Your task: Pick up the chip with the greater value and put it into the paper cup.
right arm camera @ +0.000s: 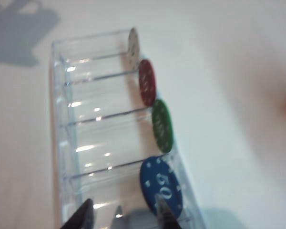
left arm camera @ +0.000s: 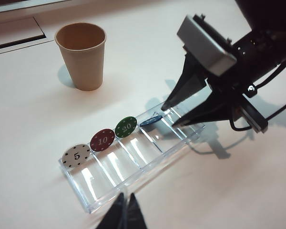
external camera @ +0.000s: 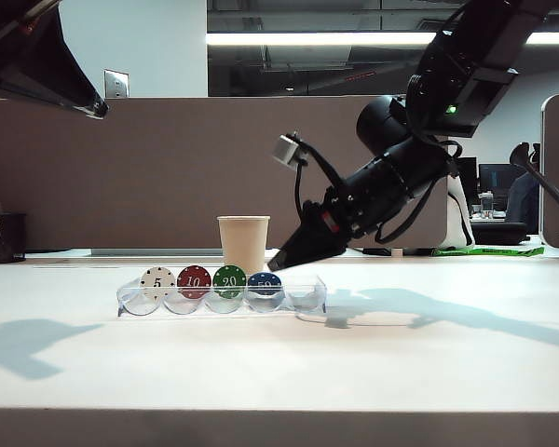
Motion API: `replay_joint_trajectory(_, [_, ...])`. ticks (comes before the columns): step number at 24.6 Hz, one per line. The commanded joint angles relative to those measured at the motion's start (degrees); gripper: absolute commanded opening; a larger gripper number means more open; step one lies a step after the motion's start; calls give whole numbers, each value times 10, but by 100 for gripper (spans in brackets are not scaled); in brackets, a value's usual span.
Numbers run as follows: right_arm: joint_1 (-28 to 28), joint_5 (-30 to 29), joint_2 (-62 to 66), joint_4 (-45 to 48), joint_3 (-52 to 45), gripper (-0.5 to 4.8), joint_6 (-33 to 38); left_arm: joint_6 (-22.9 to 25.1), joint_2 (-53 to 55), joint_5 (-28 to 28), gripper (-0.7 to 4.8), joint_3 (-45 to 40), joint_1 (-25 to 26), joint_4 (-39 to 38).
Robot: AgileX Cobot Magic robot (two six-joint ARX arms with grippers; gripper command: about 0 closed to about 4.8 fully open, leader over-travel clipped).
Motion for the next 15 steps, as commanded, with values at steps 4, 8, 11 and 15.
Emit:
replay_joint_trajectory(4, [15, 45, -3, -18, 2, 172, -48, 1, 0, 3, -1, 2, 0, 4])
replay_joint_trajectory(8, [22, 80, 0, -2, 2, 171, -50, 1, -1, 3, -1, 2, 0, 4])
replay_joint_trajectory(11, [22, 80, 0, 9, 2, 171, -51, 0, 0, 3, -1, 2, 0, 4])
replay_joint_trajectory(15, [22, 80, 0, 21, 2, 171, -51, 1, 0, 3, -1, 2, 0, 4])
